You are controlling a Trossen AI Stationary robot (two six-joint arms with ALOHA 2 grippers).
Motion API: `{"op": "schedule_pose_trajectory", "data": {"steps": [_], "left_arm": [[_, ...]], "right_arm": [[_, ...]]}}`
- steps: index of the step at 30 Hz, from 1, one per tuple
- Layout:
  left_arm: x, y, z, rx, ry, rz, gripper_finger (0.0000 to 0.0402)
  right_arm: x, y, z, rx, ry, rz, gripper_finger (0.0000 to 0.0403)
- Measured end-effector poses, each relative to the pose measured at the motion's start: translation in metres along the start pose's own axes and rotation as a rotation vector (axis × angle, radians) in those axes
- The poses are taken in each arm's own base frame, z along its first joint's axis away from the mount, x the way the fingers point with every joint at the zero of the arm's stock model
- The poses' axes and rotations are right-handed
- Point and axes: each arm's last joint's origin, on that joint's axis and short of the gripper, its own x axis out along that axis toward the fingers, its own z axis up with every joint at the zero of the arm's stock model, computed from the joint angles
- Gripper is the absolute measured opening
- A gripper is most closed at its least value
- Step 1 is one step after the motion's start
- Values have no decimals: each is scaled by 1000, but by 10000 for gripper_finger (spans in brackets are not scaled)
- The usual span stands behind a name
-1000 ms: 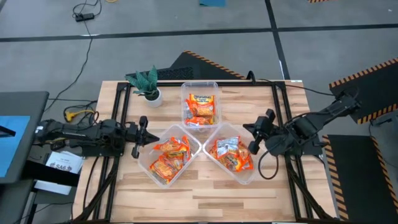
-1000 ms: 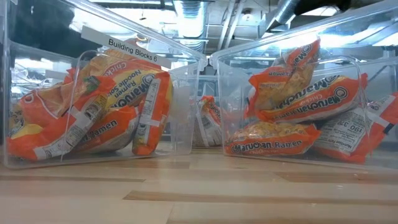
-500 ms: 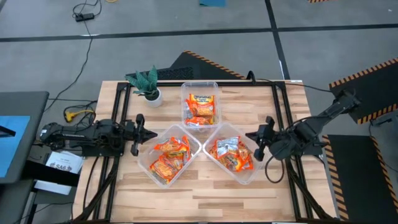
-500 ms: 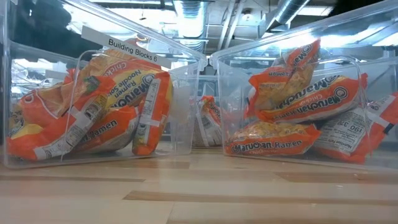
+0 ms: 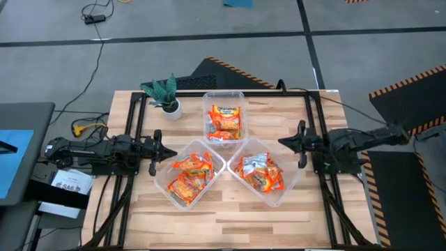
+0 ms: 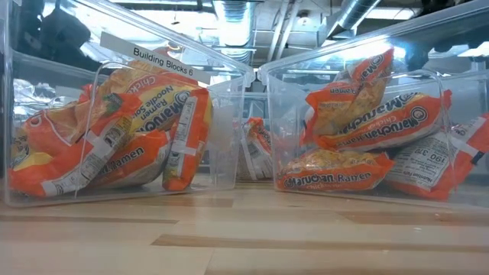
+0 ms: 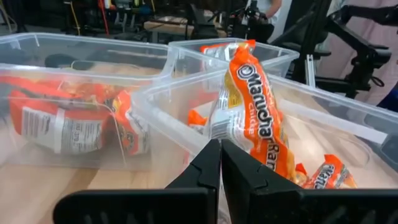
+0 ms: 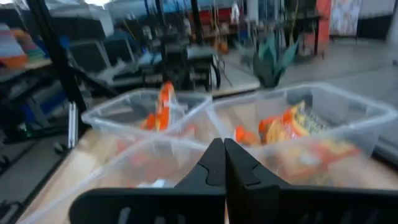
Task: Sort Maruchan noodles
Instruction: Return to Home Position
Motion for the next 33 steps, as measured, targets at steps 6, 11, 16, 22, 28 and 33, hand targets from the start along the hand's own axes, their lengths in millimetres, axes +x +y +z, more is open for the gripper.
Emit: {"op": "schedule_pose_trajectory", "data": {"steps": [6, 11, 16, 22, 28, 33], "left_arm": [[0, 0, -2, 1, 18, -1, 0], [0, 0, -2, 1, 22, 0, 0], [0, 0, -3, 2, 25, 0, 0], [0, 0, -3, 2, 27, 0, 0], [0, 0, -3, 2, 28, 0, 0], [-2, 0, -1, 0, 4, -7, 0]], "right_arm": [[-8, -18, -9, -22, -32, 47, 7], [-8, -26, -37, -16, -2, 48, 8], [-6, -29, -61, -8, -26, 50, 10], [-7, -26, -62, -99, -20, 115, 11], [-5, -26, -64, -107, 10, 109, 25], [-5, -26, -64, -107, 10, 109, 38]]}}
